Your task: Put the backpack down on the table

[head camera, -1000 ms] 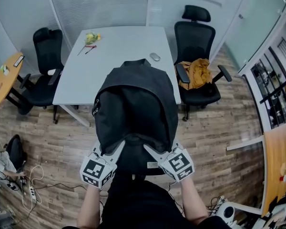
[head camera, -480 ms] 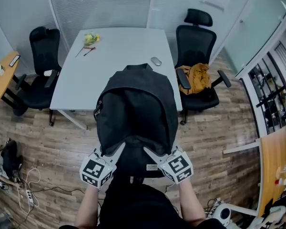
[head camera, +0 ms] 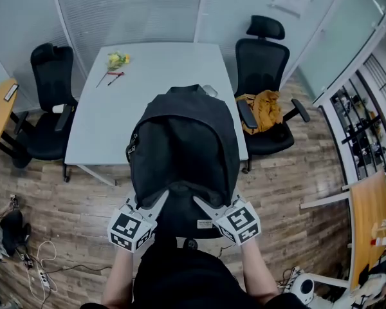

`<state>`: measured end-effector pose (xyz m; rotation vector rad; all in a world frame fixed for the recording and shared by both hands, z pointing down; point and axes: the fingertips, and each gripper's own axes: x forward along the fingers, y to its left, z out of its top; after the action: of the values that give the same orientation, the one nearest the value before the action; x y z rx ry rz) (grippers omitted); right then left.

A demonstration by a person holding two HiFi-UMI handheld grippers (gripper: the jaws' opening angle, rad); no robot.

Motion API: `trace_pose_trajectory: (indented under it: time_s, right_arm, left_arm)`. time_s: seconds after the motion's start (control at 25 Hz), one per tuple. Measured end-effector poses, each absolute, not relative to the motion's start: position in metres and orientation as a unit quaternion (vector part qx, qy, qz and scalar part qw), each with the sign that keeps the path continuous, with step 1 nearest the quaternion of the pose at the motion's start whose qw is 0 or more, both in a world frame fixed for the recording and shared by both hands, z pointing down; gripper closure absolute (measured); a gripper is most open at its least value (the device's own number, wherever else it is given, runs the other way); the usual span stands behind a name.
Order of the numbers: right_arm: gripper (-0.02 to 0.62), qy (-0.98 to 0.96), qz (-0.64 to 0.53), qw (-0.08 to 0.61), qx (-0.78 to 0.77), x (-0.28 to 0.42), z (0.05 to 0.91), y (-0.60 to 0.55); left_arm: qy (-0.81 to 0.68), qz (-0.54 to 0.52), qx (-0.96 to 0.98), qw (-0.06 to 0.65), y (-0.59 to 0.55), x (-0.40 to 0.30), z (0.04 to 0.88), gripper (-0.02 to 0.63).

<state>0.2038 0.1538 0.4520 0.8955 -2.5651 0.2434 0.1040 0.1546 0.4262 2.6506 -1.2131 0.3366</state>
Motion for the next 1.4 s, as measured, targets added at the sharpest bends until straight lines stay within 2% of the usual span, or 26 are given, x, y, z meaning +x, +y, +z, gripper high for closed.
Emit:
trace_pose_trajectory:
  time_s: [0.44, 0.84, 1.4]
  right_arm:
    - [0.319, -0.917, 0.083, 0.207, 0.331, 0.183, 0.452, 0.124]
    - [0.321, -0.914, 0.094, 0.217, 0.329, 0.120, 0.453, 0.089]
    - [0.314, -0.929, 0.109, 0.230, 0.268, 0.083, 0.469, 0.056]
  left_arm:
    - [-0.405, 0.104, 0.903, 0.097, 0.124, 0.082, 0.426, 0.509]
    - [-0.405, 0.103, 0.902, 0.110, 0.089, 0.018, 0.426, 0.509]
    - [-0.458, 0.107, 0.872, 0.135, 0.068, -0.019, 0.441, 0.509]
